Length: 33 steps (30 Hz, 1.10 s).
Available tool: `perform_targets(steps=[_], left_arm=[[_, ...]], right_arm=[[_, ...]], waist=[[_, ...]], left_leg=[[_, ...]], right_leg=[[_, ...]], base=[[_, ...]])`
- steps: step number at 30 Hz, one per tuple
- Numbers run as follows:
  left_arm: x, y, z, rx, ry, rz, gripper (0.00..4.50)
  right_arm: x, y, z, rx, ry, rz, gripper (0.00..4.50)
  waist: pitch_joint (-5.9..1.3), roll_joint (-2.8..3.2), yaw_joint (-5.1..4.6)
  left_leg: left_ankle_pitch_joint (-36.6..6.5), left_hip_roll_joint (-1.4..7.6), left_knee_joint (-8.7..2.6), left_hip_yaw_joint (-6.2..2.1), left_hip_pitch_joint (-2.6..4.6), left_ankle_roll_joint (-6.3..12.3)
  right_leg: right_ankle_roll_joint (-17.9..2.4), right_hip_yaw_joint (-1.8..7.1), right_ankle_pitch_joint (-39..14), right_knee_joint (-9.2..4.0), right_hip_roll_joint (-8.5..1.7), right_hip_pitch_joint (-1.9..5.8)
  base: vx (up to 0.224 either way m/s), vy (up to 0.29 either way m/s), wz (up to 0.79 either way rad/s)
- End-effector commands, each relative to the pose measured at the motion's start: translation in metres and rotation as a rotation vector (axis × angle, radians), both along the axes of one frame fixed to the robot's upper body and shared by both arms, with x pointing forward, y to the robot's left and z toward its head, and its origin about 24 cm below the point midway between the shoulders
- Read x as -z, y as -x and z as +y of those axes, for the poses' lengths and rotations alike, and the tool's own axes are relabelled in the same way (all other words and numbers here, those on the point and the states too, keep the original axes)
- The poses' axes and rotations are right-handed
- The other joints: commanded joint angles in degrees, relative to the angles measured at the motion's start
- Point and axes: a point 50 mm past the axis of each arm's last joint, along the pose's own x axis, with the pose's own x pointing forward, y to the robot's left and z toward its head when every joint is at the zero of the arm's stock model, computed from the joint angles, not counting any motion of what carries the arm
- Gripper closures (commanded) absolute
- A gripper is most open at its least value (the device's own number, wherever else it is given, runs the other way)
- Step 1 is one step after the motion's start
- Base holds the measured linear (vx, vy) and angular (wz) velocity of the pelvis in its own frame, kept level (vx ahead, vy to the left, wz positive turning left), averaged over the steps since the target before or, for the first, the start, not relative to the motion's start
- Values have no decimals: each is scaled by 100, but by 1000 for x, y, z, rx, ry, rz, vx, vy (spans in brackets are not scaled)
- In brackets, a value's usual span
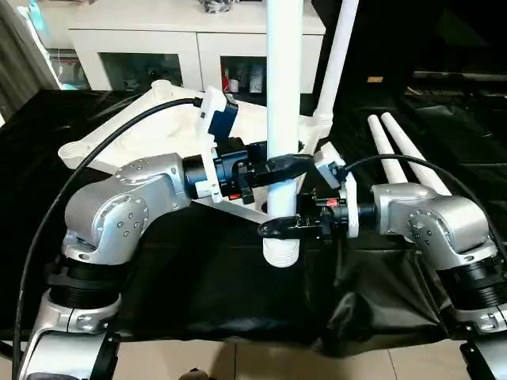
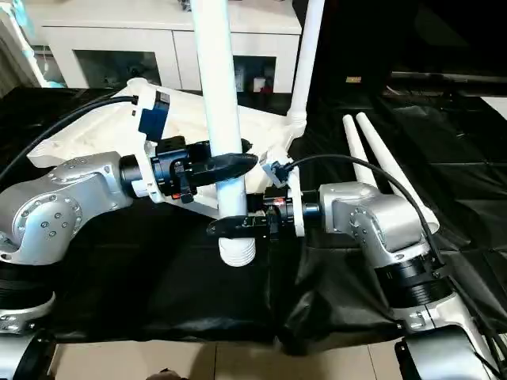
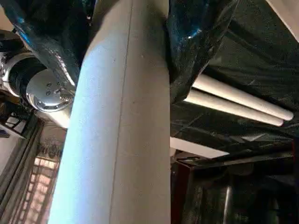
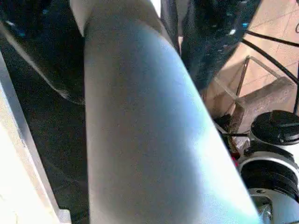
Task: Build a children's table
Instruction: Pick table leg
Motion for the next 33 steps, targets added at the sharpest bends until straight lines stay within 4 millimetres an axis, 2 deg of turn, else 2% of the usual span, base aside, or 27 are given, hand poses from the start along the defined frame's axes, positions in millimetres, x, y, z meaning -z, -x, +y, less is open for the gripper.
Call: perform_targets(steps=[1, 3, 15, 16, 18, 20, 22, 23, 24, 27, 28, 31, 33], left_arm=[[-6, 1, -2, 16, 2, -36, 266], [-6, 1, -2, 21, 3, -36, 266], [-6, 0, -2, 11, 17, -23, 266], [-7, 0, -2, 5, 26, -10, 231], [-9, -1, -1, 1, 50, 11, 196], [-12, 0, 0, 16, 82, 26, 194], [-16, 0, 1, 27, 138, 57, 164], [-17, 0, 2, 28, 144, 58, 154], [-17, -1, 3, 23, 155, 72, 154], [-17, -2, 5, 13, 178, 95, 132], [-17, -2, 5, 13, 178, 95, 117], [-20, -4, 9, -8, 233, 99, 110], [-22, -9, 15, -58, 293, 103, 81]], right_arm=[[-1, 0, -1, -3, 13, -16, 195], [0, 0, -1, -2, 15, -15, 225], [2, 0, -2, 11, 0, -26, 246], [1, 1, -2, 12, -3, -27, 246], [1, 1, -2, 18, -14, -27, 249], [1, 3, -3, 23, -26, -26, 252], [0, 4, -4, 28, -38, -26, 259], [0, 5, -5, 29, -41, -26, 261], [-1, 6, -6, 33, -52, -26, 261], [-2, 7, -7, 45, -66, -31, 262], [-2, 7, -7, 45, -66, -31, 262], [-4, 8, -9, 57, -80, -34, 262], [-4, 9, -11, 68, -87, -34, 263]], waist=[[-430, -47, 1], [-434, -43, 2], [-422, -39, 2], [-419, -40, 1], [-415, -36, 4], [-419, -27, 4], [-421, -33, 5], [-420, -11, 12], [-420, -23, 7], [-419, 2, 10], [-420, -6, 6], [-429, -2, 11], [-419, -5, 6]], left_leg=[[-691, 146, -371, -15, 59, 54], [-673, 146, -369, -16, 61, 59], [-839, 145, -371, -23, 60, 27], [-861, 146, -372, -20, 62, 20], [-906, 142, -368, -23, 58, -2], [-923, 145, -368, -25, 61, -3], [-929, 142, -365, -25, 56, -15], [-947, 143, -364, -33, 59, -16], [-975, 141, -368, -31, 65, -9], [-1014, 137, -370, -38, 61, -15], [-984, 135, -365, -30, 61, -9], [-980, 131, -362, -35, 55, -20], [-995, 128, -365, -35, 47, -11]], right_leg=[[-1124, 277, -908, -335, -264, 386], [-1135, 278, -873, -329, -265, 386], [-1104, 278, -1058, -345, -265, 382], [-1096, 278, -1093, -352, -266, 380], [-1063, 276, -1204, -358, -267, 377], [-1048, 276, -1232, -352, -269, 377], [-1072, 273, -1210, -349, -264, 378], [-1092, 270, -1199, -351, -266, 374], [-1077, 267, -1232, -360, -256, 371], [-1056, 264, -1262, -368, -255, 371], [-1046, 268, -1212, -375, -253, 373], [-1062, 262, -1187, -374, -255, 383], [-1051, 259, -1187, -382, -248, 384]], base=[[0, 0, 0], [0, 0, 0], [0, 0, 0], [0, 0, 0], [0, 0, 0], [0, 0, 0], [0, 0, 0], [0, 0, 0], [0, 0, 0], [0, 0, 0], [0, 0, 0], [0, 0, 0], [0, 0, 0]])
